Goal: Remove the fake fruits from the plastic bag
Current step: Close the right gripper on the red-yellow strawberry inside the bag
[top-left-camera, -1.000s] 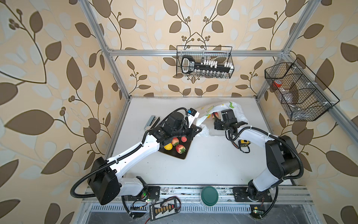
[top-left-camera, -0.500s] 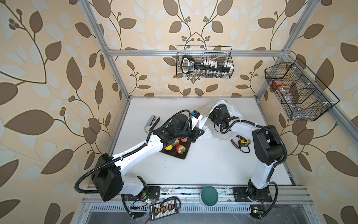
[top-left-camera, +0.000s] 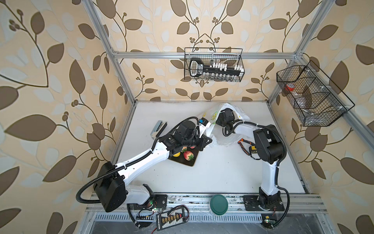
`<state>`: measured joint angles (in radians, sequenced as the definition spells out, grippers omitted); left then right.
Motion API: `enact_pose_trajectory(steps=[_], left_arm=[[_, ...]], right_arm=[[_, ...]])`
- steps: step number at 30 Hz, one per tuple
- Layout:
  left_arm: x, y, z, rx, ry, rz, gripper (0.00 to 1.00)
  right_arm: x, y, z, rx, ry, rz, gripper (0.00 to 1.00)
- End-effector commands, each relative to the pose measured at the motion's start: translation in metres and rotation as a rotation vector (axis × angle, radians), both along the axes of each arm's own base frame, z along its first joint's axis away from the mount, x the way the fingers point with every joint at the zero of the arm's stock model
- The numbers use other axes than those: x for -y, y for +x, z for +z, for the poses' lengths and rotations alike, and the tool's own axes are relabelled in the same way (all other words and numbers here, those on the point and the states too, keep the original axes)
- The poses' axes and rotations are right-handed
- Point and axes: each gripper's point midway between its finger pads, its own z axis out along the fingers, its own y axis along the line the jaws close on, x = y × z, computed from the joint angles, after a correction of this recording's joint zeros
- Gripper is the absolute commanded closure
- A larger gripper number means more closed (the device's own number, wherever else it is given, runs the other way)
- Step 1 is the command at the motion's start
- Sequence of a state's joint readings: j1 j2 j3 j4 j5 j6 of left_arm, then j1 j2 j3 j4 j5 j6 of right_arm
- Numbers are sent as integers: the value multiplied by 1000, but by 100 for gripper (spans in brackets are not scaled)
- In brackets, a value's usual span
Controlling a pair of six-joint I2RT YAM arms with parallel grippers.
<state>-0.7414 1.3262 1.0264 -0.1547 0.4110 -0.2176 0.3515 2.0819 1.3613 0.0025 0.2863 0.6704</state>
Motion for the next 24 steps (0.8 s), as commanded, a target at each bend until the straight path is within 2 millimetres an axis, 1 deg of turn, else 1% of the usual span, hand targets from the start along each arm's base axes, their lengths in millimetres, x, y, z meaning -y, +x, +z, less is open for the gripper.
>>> enact_pose_trajectory(steps=[1,3,6,9,12,16,20,24], left_arm=[[0,-8,13,26,-26,-9,100],[-1,-8,12,26,-24,-7,100],[-1,-7,10,23,-24,-3,100],[-2,-9,8,17,-26,-1,100],[-3,-10,7,15,-25,0,100],[-6,-10,8,21,-22,12,100],[-8,-9,6,22,-19,24,100],[-9,-6,7,25,-18,44,100]], right_arm=[[-22,17,1,30,-7,125,23],[-28,20,-6,23,2,168,22],[-32,23,-11,28,6,208,22],[-34,28,-13,35,-12,228,26],[-31,34,-17,19,-15,220,32],[-27,37,-11,32,-14,210,43],[-32,35,-1,40,10,230,56],[-33,26,11,45,42,240,62]])
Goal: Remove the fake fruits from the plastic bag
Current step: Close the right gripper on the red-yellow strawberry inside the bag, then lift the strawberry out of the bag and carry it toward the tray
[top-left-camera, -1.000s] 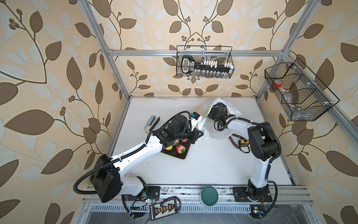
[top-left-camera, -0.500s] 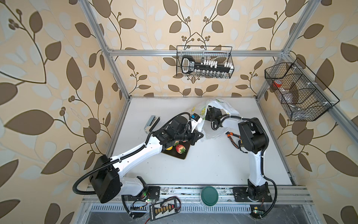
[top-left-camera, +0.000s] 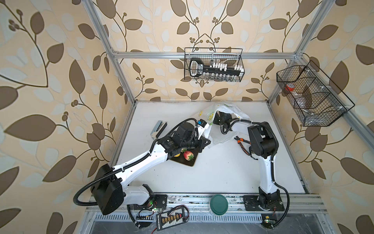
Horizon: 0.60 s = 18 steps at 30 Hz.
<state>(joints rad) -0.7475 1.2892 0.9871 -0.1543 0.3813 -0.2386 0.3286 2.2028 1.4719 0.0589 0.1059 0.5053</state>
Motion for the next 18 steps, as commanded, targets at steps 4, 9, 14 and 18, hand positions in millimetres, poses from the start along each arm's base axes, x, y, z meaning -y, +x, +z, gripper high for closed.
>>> enact_pose_trajectory(steps=[4,9,14,18], left_arm=[[-8,11,11,50,-5,92,100],[-20,33,9,82,34,230,100],[-26,52,8,139,75,301,100],[-23,67,7,175,92,309,100]], right_arm=[[-4,-21,38,23,73,39,65],[-2,-56,46,0,106,74,66],[8,-93,49,-23,112,103,66],[17,-121,54,-36,122,118,67]])
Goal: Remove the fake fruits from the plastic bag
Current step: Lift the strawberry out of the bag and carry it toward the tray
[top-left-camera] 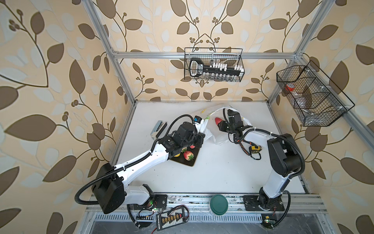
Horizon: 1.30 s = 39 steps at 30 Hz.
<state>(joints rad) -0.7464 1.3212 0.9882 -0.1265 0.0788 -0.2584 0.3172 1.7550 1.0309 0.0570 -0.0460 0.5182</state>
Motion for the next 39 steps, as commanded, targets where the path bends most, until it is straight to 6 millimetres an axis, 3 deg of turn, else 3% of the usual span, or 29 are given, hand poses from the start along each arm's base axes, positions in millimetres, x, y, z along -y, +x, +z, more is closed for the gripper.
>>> enact_pose_trajectory(steps=[1,11,18,27,32,39], left_arm=[[5,25,18,93,-3,34,100],[26,69,-9,68,40,-12,100],[22,87,-19,42,45,0,100],[20,114,-28,1,40,0,100],[24,117,-36,-37,45,-15,100],[10,93,-35,-60,19,-1,59]], right_arm=[[5,-21,6,-8,17,30,67],[23,-67,16,-19,53,41,67],[24,-90,47,44,79,72,67],[9,-115,81,80,131,166,68],[-7,-136,89,91,101,232,68],[-20,-156,92,112,55,287,68]])
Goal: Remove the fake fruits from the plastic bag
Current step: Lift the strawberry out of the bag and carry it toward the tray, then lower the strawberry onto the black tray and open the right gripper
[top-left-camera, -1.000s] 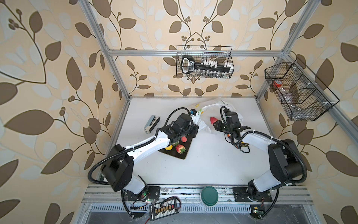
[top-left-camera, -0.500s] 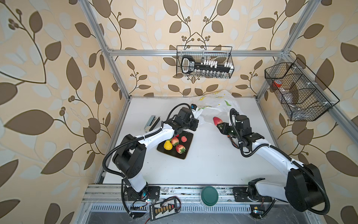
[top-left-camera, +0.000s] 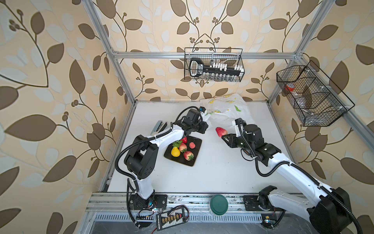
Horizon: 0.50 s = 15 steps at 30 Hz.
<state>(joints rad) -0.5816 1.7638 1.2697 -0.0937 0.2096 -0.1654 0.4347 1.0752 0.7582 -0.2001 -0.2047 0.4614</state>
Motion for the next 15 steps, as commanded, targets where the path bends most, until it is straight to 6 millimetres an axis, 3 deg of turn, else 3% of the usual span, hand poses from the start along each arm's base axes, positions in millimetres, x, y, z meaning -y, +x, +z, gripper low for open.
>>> enact_pose_trajectory(steps=[1,8,15], left_arm=[[-8,-17,28,34,-61,4,53],[-37,-48,63,79,-101,57,24],[-93,-72,98,148,-106,265,17]], right_arm=[[0,-11,-10,0,-57,20,68],[-35,-38,-16,49,-149,187,69],[-80,-63,-24,84,-195,329,68]])
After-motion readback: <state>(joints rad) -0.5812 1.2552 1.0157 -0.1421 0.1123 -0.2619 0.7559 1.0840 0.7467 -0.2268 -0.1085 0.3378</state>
